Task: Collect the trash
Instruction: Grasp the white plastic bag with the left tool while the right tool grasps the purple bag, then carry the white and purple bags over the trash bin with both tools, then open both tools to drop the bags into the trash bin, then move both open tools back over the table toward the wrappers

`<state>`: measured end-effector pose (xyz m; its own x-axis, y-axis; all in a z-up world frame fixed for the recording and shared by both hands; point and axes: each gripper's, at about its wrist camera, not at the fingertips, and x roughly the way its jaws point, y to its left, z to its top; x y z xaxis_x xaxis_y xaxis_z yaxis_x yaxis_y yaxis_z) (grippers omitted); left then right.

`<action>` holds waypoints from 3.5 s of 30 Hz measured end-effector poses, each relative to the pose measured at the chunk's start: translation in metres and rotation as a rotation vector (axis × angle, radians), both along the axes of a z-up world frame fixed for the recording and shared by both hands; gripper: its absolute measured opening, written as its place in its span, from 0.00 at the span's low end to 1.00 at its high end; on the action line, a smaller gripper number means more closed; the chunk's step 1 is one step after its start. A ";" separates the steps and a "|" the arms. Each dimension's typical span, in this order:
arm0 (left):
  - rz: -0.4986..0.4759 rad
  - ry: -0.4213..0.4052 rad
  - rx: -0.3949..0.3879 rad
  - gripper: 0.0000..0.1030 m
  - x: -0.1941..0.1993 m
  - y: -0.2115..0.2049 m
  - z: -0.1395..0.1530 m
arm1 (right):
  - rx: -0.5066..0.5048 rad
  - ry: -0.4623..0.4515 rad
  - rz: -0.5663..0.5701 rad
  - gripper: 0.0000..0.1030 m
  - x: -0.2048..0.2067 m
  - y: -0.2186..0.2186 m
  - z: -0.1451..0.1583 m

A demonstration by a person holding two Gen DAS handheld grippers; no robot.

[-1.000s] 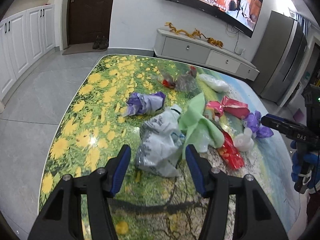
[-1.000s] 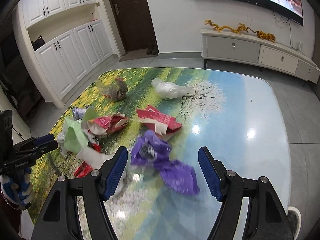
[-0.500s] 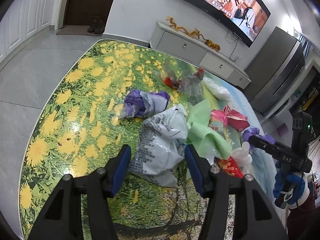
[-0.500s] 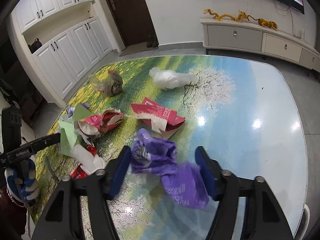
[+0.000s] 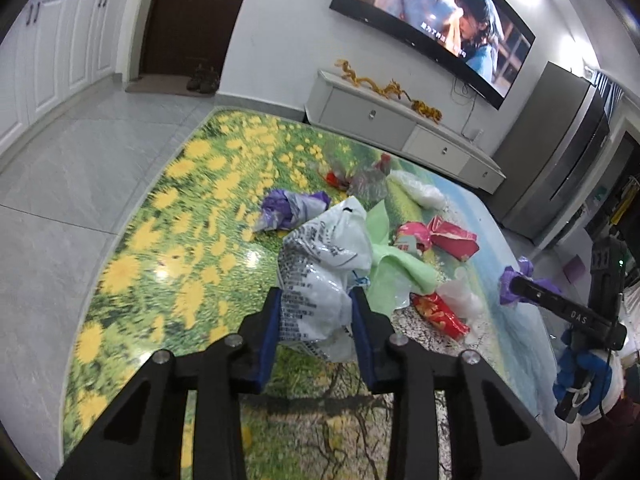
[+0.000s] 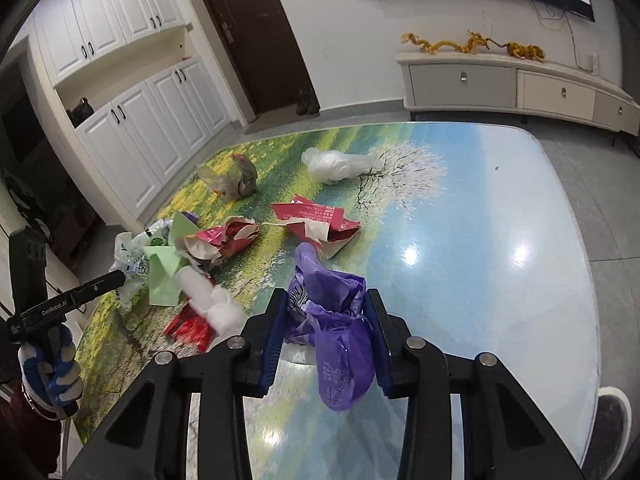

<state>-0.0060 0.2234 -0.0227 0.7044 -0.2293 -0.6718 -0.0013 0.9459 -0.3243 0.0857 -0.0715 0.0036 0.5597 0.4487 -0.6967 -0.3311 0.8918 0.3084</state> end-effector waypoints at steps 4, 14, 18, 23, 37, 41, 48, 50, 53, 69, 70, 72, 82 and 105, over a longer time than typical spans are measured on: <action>0.028 -0.035 0.033 0.30 -0.016 -0.001 0.016 | 0.024 -0.021 -0.017 0.37 -0.017 -0.012 0.008; -0.107 -0.121 0.062 0.30 -0.024 -0.067 0.063 | 0.038 -0.101 -0.087 0.37 -0.058 -0.055 0.036; -0.233 -0.140 0.049 0.30 -0.013 -0.125 0.077 | 0.038 -0.120 -0.162 0.37 -0.076 -0.089 0.042; -0.412 -0.125 0.064 0.30 -0.003 -0.213 0.081 | 0.022 -0.122 -0.291 0.37 -0.103 -0.150 0.042; -0.815 0.121 0.181 0.30 0.003 -0.461 0.018 | -0.030 0.058 -0.609 0.37 -0.163 -0.304 -0.028; -0.857 0.224 0.219 0.31 0.013 -0.506 -0.009 | -0.014 0.130 -0.641 0.38 -0.164 -0.324 -0.063; -0.866 0.376 0.271 0.33 0.022 -0.561 -0.053 | -0.020 0.245 -0.636 0.42 -0.155 -0.341 -0.113; -0.868 0.408 0.262 0.35 0.026 -0.568 -0.061 | -0.025 0.266 -0.632 0.43 -0.155 -0.346 -0.124; -0.871 0.445 0.243 0.43 0.031 -0.582 -0.071 | -0.034 0.287 -0.620 0.47 -0.153 -0.353 -0.133; -0.850 0.412 0.119 0.52 0.033 -0.571 -0.058 | -0.091 0.293 -0.630 0.61 -0.153 -0.361 -0.125; -0.842 0.391 0.114 0.52 0.032 -0.566 -0.053 | -0.094 0.289 -0.631 0.61 -0.154 -0.359 -0.123; -0.820 0.329 0.097 0.52 0.030 -0.554 -0.039 | -0.099 0.277 -0.637 0.61 -0.155 -0.356 -0.116; -0.713 0.060 0.138 0.52 0.009 -0.473 0.024 | -0.151 0.142 -0.635 0.61 -0.157 -0.332 -0.047; -0.101 -0.020 0.132 0.63 0.022 -0.082 0.025 | -0.129 -0.049 -0.197 0.61 -0.084 -0.113 0.047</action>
<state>0.0163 0.1413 0.0028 0.6958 -0.2104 -0.6868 0.1011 0.9753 -0.1964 0.0014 -0.1849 0.0509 0.6621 0.2363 -0.7112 -0.1581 0.9717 0.1756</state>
